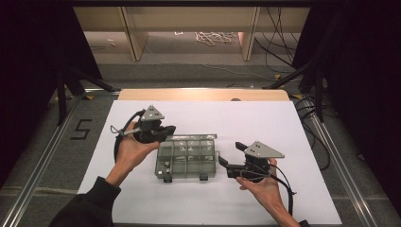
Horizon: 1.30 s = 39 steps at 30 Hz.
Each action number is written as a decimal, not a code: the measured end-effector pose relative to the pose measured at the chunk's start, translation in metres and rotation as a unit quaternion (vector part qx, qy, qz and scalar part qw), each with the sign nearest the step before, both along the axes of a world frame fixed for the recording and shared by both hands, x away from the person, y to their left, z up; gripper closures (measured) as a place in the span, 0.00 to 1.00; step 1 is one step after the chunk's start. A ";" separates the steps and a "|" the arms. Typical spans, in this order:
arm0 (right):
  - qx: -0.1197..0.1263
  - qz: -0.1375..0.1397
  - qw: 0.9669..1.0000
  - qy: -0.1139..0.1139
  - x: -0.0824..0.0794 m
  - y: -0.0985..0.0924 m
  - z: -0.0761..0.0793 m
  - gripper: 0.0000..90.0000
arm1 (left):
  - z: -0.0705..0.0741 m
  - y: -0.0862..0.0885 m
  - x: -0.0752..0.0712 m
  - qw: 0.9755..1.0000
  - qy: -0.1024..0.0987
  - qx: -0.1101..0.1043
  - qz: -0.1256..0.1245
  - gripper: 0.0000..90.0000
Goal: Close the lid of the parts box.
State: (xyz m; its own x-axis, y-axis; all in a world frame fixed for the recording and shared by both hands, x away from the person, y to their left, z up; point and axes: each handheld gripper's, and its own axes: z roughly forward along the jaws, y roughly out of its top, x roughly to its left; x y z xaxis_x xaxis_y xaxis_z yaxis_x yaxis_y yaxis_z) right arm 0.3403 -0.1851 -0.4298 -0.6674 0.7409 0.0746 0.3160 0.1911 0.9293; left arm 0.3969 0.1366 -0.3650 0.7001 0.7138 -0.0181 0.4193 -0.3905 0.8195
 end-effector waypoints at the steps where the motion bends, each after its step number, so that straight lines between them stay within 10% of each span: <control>1: -0.006 -0.002 1.000 -0.001 -0.002 -0.001 0.000 0.20 | -0.002 0.001 -0.002 1.000 -0.002 0.005 -0.003 1.00; 21: 0.009 0.022 0.999 -0.040 -0.045 -0.014 0.006 0.18 | -0.042 0.008 -0.030 1.000 -0.006 -0.024 0.002 1.00; 39: 0.014 0.022 0.999 -0.036 -0.062 -0.027 0.003 0.18 | -0.062 0.010 -0.038 1.000 0.005 -0.003 -0.007 1.00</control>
State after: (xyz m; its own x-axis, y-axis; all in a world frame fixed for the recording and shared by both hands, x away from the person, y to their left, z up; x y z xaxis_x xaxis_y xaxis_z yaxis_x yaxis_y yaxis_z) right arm 0.2783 -0.2116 -0.4272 -0.7031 0.7096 0.0458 0.2396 0.1758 0.9548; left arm 0.3588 0.1466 -0.4274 0.7100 0.7036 -0.0292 0.4218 -0.3917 0.8177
